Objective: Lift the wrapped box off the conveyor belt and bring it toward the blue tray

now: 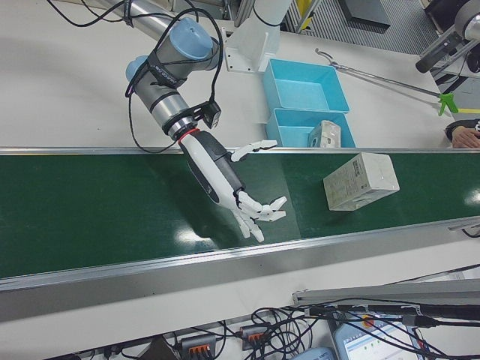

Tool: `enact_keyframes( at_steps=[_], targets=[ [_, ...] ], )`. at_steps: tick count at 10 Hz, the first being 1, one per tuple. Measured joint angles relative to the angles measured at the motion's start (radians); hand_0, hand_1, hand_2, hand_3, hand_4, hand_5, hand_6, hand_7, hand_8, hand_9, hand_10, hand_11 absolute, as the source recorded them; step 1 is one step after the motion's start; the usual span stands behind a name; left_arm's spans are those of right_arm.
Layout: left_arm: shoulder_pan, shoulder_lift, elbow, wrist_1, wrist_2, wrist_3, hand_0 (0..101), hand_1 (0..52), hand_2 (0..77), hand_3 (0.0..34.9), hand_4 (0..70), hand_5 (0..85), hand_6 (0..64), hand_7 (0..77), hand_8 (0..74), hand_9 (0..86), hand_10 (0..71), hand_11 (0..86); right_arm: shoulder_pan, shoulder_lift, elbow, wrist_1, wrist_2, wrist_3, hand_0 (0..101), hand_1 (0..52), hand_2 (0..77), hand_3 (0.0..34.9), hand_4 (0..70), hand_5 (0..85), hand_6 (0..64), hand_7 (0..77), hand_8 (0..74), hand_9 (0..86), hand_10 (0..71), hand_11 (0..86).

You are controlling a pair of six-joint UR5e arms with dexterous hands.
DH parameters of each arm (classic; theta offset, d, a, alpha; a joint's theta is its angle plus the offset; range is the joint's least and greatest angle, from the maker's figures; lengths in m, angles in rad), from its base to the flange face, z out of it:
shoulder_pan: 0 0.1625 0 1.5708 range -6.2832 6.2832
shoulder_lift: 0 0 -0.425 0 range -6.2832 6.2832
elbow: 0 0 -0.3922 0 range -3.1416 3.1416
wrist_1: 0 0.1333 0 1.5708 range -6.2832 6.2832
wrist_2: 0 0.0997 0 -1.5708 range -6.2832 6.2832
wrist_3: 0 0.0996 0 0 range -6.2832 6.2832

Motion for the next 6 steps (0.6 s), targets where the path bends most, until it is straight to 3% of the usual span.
enact_keyframes(
  at_steps=[2,3,6],
  targets=[
    [0.0,0.0,0.0,0.0,0.0,0.0,0,0.0,1.1,0.0,0.0,1.1,0.0,0.0,0.0,0.0,0.5,0.0,-0.003,0.001,-0.001,0.0,0.0,0.0,48,15.8,18.0,21.0,13.6,37.6,4.9,27.3,0.0,6.0,0.0,1.1],
    [0.0,0.0,0.0,0.0,0.0,0.0,0,0.0,0.5,0.0,0.0,1.1,0.0,0.5,0.0,0.0,0.5,0.0,-0.005,0.002,-0.001,0.0,0.0,0.0,48,15.8,19.1,22.5,13.6,37.6,4.9,27.3,0.0,6.0,0.0,1.1],
    [0.0,0.0,0.0,0.0,0.0,0.0,0,0.0,0.5,0.0,0.0,1.1,0.0,0.5,0.0,0.0,0.5,0.0,-0.01,0.002,-0.001,0.0,0.001,-0.001,48,15.8,20.2,22.5,13.6,37.6,4.9,27.3,0.0,6.5,0.0,1.1]
  ],
)
